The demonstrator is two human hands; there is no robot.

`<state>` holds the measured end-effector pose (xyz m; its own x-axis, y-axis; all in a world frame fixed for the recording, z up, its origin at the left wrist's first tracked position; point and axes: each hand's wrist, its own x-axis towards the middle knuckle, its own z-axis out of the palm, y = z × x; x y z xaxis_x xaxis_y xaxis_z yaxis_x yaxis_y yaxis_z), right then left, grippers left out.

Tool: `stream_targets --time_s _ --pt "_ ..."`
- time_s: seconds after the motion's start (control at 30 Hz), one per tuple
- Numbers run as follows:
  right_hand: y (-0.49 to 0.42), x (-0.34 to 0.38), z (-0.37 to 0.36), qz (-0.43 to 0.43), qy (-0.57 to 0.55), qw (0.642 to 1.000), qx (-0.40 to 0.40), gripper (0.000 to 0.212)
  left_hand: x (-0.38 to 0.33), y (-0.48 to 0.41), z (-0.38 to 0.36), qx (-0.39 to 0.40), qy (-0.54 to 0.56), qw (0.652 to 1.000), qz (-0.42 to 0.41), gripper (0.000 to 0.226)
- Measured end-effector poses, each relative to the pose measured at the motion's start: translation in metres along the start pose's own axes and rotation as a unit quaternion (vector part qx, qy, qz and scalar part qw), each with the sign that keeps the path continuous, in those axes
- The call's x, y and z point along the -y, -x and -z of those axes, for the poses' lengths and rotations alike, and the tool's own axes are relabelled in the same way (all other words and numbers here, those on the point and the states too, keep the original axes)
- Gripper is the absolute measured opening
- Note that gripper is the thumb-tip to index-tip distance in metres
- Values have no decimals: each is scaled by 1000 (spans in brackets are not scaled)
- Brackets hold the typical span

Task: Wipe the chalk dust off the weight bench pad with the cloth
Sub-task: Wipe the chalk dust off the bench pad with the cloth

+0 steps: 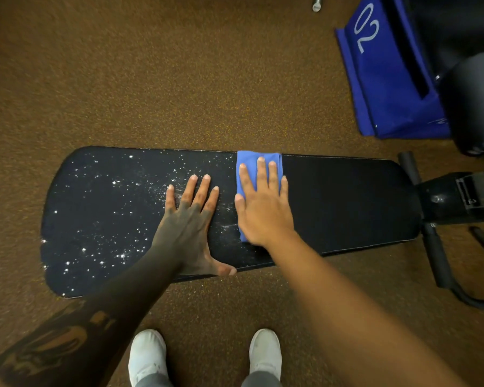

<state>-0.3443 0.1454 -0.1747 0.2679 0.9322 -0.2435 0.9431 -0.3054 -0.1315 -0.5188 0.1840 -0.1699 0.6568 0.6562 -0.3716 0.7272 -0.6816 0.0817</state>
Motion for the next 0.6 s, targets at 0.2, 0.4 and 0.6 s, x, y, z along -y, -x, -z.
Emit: stream_targets --time_s 0.2,0.4,0.6 --pt "48 -10 -11 18 4 1000 16 60 2 1 1 0 -5 1000 -10 166" --pt "-11 -3 -1 -85 -26 996 -7 61 5 2 1 4 -20 1000 -15 167" --pt "29 18 -11 -19 -17 1000 -5 62 6 3 -2 -3 -25 999 -22 166"
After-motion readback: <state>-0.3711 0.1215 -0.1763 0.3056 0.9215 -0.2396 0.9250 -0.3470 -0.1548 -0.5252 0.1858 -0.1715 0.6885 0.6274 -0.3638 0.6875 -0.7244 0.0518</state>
